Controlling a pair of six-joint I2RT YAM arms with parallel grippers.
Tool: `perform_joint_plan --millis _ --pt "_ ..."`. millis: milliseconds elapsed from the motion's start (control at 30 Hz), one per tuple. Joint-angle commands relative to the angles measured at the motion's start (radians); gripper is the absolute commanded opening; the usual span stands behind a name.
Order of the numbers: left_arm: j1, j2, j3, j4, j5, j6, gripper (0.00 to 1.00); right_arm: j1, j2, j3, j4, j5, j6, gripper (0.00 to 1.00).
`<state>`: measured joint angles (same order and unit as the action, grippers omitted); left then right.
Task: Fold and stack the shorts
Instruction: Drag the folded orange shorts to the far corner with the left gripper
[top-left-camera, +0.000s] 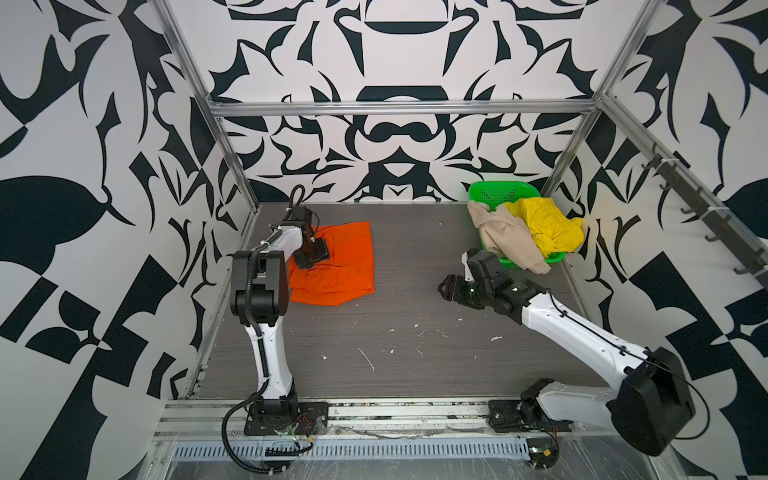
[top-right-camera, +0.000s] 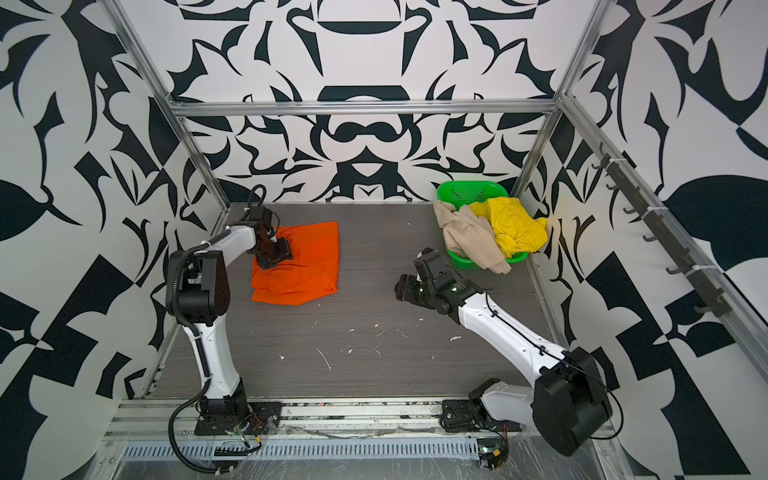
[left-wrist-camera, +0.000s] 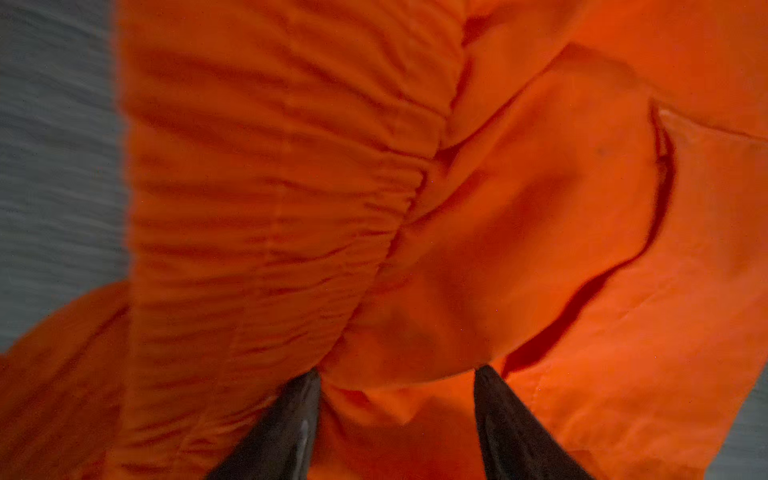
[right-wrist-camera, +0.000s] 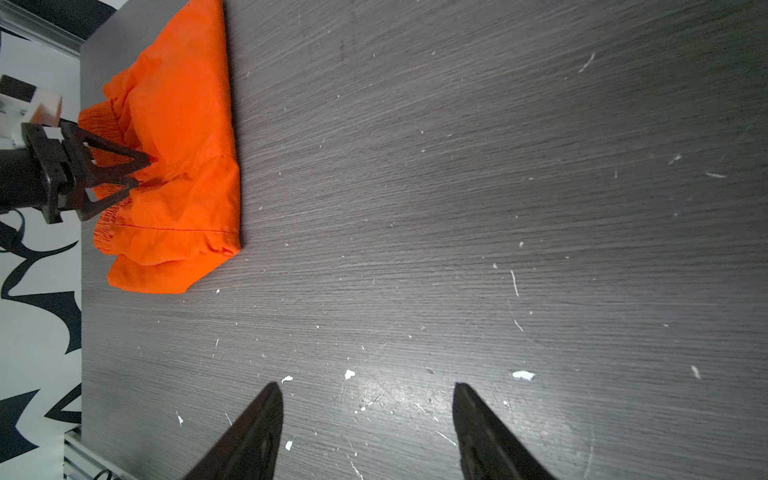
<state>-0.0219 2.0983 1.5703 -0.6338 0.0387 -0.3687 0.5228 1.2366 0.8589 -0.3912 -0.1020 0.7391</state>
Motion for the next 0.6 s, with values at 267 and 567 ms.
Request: perform_joint_plan --millis 267,567 --pt "-0.028 -0.137 0.021 -0.122 -0.031 0.062 0.68 -0.003 -0.014 0.066 -0.041 0.002 -0.028 0.69" --pt "-0.143 -0.162 -0.037 -0.135 -0.136 0.149 0.76 -0.003 -0.036 0.095 -0.084 0.012 -0.053 0.69"
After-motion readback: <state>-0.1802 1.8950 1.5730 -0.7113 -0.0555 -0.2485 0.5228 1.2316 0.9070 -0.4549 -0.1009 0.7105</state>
